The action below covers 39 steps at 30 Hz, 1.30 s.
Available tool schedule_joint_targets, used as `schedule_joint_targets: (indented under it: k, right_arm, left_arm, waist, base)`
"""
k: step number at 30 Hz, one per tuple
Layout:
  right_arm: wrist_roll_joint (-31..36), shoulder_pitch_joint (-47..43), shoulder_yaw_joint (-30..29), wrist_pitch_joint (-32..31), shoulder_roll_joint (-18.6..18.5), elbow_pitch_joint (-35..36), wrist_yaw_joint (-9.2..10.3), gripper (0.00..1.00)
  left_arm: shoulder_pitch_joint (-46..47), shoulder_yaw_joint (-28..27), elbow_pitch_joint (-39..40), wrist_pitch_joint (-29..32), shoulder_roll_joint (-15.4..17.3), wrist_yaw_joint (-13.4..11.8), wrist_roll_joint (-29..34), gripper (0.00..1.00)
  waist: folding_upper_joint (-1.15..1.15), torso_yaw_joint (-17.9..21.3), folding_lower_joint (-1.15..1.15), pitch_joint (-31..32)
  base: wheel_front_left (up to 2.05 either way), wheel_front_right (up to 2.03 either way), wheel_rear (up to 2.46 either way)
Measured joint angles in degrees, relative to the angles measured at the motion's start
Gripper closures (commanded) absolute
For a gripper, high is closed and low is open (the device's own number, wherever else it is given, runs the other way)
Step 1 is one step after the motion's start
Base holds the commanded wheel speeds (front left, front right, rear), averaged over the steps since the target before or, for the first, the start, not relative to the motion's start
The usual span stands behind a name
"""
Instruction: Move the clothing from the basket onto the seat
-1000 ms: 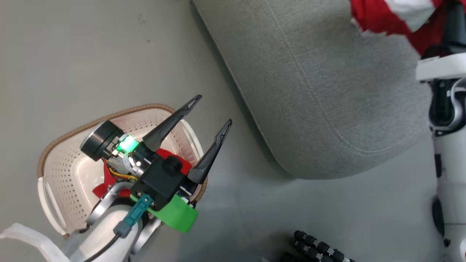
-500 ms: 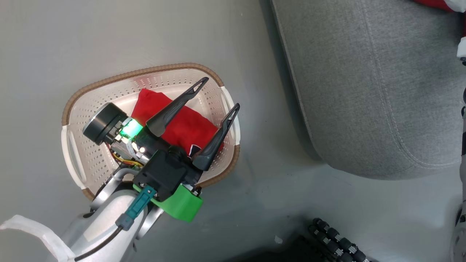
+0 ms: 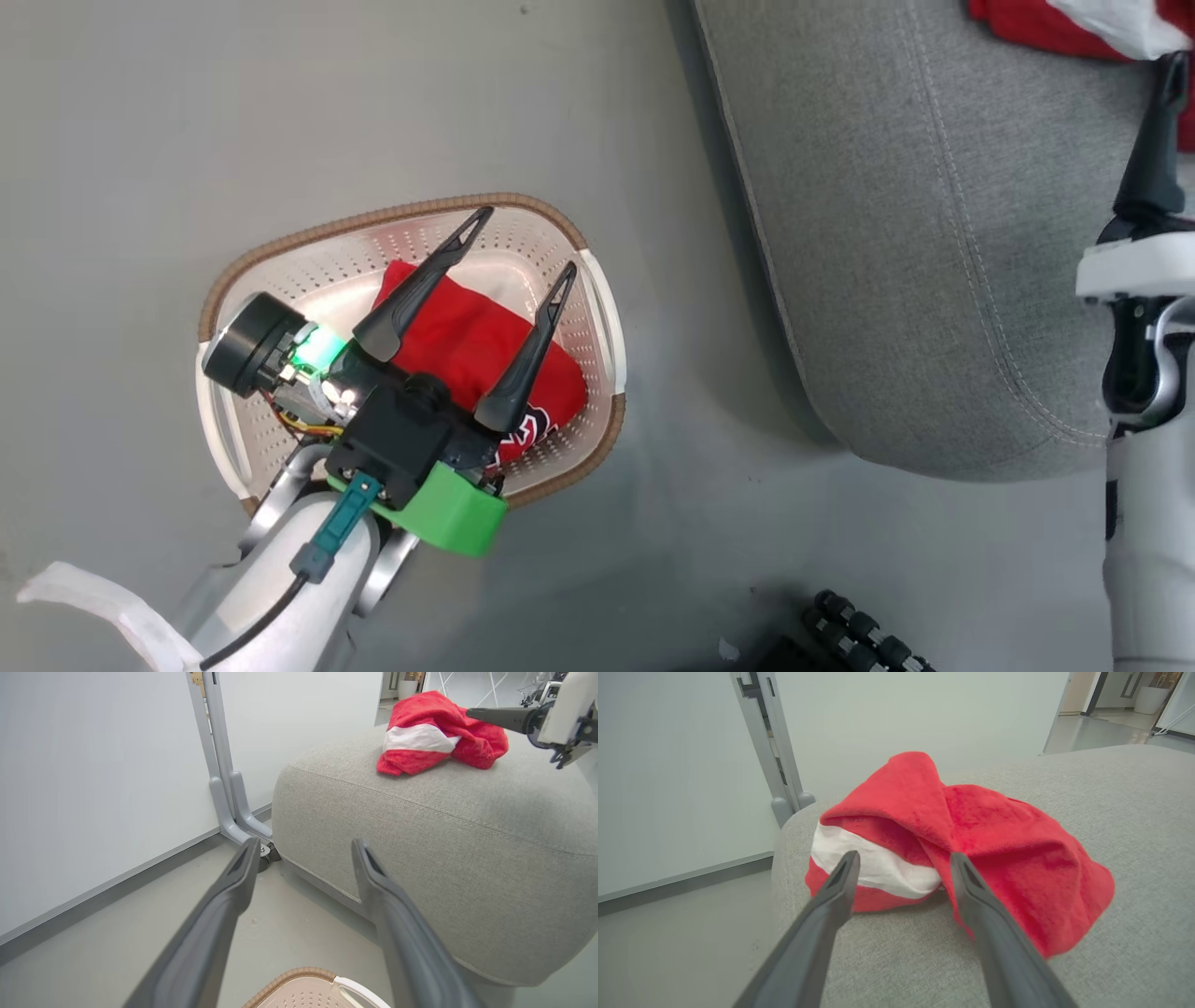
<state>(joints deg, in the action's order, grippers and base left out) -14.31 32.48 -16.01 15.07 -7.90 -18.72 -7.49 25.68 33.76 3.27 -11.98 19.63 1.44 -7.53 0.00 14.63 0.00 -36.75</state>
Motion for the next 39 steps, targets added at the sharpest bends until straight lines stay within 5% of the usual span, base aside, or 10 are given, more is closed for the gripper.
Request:
schedule_joint_targets:
  k: [19,30,39]
  right_arm:
    - [6.0,-20.6,11.1,0.0,5.0,17.2,0.00,0.00]
    - [8.5,-26.4,14.5,-3.9,5.1,21.9,0.00,0.00]
    - [8.9,-31.1,16.0,-7.0,5.1,23.5,0.00,0.00]
  left_arm:
    - [-8.1,-11.4,-4.2,-3.2,-5.8,-5.2,-4.9,0.00]
    - [-15.0,-19.7,-4.6,-3.2,-8.2,-4.8,-5.2,0.00]
    - [-21.3,-22.7,-7.1,-3.2,-9.5,-1.9,-4.9,0.00]
  waist:
    - [0.00,-6.6,-0.01,12.8]
    - [0.00,-12.9,-0.01,19.1]
    - [0.00,-16.0,-0.01,25.3]
  base:
    - [0.00,0.00,0.00]
    - [0.00,0.00,0.00]
    - [0.00,0.00,0.00]
